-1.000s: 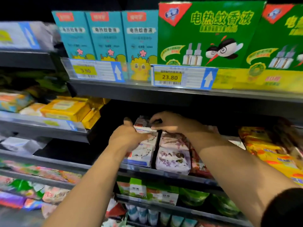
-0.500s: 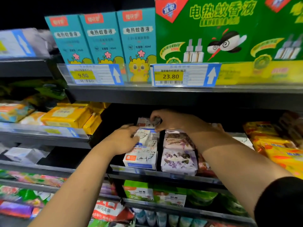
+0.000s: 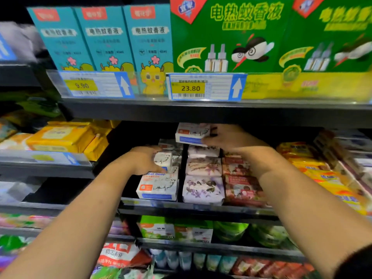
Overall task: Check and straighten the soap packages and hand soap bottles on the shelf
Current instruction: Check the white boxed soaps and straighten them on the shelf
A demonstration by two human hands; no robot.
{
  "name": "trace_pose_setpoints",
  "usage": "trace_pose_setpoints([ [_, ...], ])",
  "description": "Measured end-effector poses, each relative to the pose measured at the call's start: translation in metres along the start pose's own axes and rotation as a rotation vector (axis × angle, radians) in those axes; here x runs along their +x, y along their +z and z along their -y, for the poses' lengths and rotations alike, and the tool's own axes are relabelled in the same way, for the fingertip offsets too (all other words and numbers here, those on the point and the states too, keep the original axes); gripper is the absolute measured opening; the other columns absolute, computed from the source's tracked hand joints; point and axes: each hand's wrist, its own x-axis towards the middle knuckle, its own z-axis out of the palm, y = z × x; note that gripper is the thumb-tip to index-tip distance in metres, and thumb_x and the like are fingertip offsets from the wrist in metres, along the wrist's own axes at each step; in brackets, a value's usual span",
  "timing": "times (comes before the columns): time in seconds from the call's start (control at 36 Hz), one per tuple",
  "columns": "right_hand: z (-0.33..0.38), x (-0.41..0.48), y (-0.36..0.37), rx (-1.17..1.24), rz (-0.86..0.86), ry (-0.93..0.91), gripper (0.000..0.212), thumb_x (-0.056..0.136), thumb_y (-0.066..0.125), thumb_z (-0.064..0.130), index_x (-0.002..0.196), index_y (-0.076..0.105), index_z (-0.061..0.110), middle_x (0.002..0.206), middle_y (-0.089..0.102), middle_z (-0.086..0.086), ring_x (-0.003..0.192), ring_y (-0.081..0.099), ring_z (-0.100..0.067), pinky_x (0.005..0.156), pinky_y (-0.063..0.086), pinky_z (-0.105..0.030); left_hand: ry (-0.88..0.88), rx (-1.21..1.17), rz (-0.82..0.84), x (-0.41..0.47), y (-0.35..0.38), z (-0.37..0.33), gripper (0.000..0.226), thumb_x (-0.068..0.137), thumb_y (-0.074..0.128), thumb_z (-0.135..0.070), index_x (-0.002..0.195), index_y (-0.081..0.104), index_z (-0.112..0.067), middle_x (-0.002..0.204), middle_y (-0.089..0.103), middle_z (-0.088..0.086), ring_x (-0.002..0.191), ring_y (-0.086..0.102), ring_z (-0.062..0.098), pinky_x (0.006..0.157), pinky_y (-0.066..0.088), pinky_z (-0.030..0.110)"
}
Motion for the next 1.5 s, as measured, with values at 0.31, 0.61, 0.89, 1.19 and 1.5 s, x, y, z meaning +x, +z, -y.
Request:
trace_pose_setpoints([
  [0.31, -0.074, -0.127, -0.051, -0.001, -0.257, 0.031, 0.038, 0.084, 0.079, 0.016, 0.112, 0.058, 0.031, 0.115, 0.060, 0.008, 0.111, 0.059, -0.014, 0.094, 0.050, -0.035, 0.182, -0.298, -0.226, 0.014, -0.006, -0.093, 0.093, 0.059, 0.086, -0.062, 0.138, 0.051, -0.028, 0.141, 0.055, -0.001, 0.124, 0.055, 0.019, 0.101, 0.043, 0.026],
  [0.61, -0.136, -0.238, -0.067, -0.082, -0.259, 0.284, 0.052, 0.070, 0.080, 0.034, 0.116, 0.057, 0.043, 0.111, 0.059, 0.016, 0.088, 0.061, -0.018, 0.081, 0.052, -0.037, 0.463, -0.293, -0.086, 0.067, 0.041, -0.249, 0.065, 0.077, 0.081, -0.045, 0.131, 0.056, -0.019, 0.128, 0.061, 0.002, 0.115, 0.057, 0.020, 0.073, 0.035, 0.023],
  [0.89, -0.126, -0.235, -0.046, -0.048, -0.147, 0.208, 0.045, 0.081, 0.069, 0.016, 0.118, 0.066, 0.043, 0.137, 0.045, 0.027, 0.132, 0.042, 0.006, 0.111, 0.034, -0.022, 0.557, -0.040, -0.089, 0.109, 0.072, -0.292, 0.062, 0.085, 0.072, -0.045, 0.135, 0.051, -0.015, 0.137, 0.054, 0.009, 0.122, 0.052, 0.028, 0.092, 0.040, 0.033],
  [1.19, -0.121, -0.229, -0.041, -0.177, -0.114, 0.166, 0.056, 0.089, 0.072, 0.040, 0.140, 0.050, 0.038, 0.153, 0.039, 0.022, 0.141, 0.033, 0.002, 0.117, 0.030, -0.027, 0.505, -0.086, 0.003, 0.129, 0.076, -0.288, 0.055, 0.093, 0.068, -0.028, 0.140, 0.046, -0.013, 0.142, 0.052, 0.010, 0.126, 0.052, 0.027, 0.094, 0.039, 0.029],
  [1.5, -0.127, -0.226, -0.040, -0.223, -0.106, 0.128, 0.061, 0.091, 0.069, 0.041, 0.147, 0.044, 0.038, 0.156, 0.033, 0.021, 0.144, 0.026, 0.003, 0.119, 0.026, -0.025, 0.526, -0.033, 0.060, 0.139, 0.075, -0.286, 0.032, 0.099, 0.056, -0.026, 0.129, 0.063, -0.014, 0.131, 0.060, 0.009, 0.113, 0.057, 0.021, 0.102, 0.043, 0.034],
])
